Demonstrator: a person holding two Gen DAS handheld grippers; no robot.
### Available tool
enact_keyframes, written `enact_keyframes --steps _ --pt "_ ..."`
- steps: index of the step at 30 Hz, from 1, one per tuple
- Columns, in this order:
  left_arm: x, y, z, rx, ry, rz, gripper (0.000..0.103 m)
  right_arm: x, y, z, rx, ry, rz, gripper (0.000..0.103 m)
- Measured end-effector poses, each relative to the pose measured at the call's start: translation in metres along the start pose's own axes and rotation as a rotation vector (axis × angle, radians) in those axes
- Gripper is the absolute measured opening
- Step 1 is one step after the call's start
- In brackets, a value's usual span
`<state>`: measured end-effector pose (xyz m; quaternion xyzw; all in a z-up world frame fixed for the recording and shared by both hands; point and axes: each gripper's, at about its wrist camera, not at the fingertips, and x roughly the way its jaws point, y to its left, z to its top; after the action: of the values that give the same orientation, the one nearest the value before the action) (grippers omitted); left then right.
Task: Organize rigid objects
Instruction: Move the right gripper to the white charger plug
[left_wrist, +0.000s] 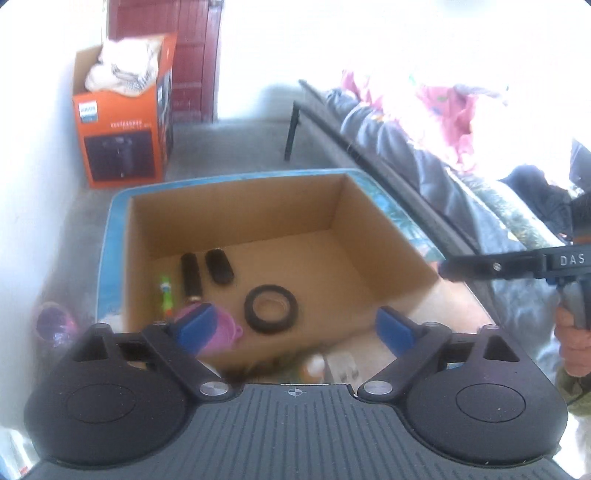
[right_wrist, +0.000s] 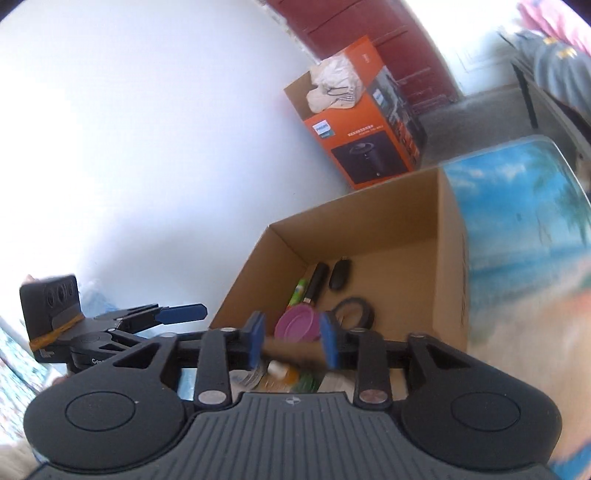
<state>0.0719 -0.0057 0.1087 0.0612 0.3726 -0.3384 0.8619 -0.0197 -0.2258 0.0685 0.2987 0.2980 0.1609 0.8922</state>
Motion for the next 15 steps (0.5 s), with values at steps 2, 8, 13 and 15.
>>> enact_keyframes --steps 2,8,13,15 --pt "-0.004 -0.005 -0.013 0.001 -0.025 0.005 0.095 -0.009 -0.005 -0.022 0.047 -0.017 0.0 0.044" --pt "0.009 -0.027 -0.059 0.033 0.0 0.045 0.095 -0.016 -0.018 -0.067 0.167 -0.039 -0.014 0.044" --pt "0.029 -0.043 -0.081 0.073 0.029 0.106 0.094 0.002 -0.022 -0.07 0.185 -0.05 -0.041 0.044" --pt "0.034 -0.049 -0.089 0.085 0.024 0.103 0.094 0.013 -0.021 -0.072 0.186 -0.046 -0.037 0.044"
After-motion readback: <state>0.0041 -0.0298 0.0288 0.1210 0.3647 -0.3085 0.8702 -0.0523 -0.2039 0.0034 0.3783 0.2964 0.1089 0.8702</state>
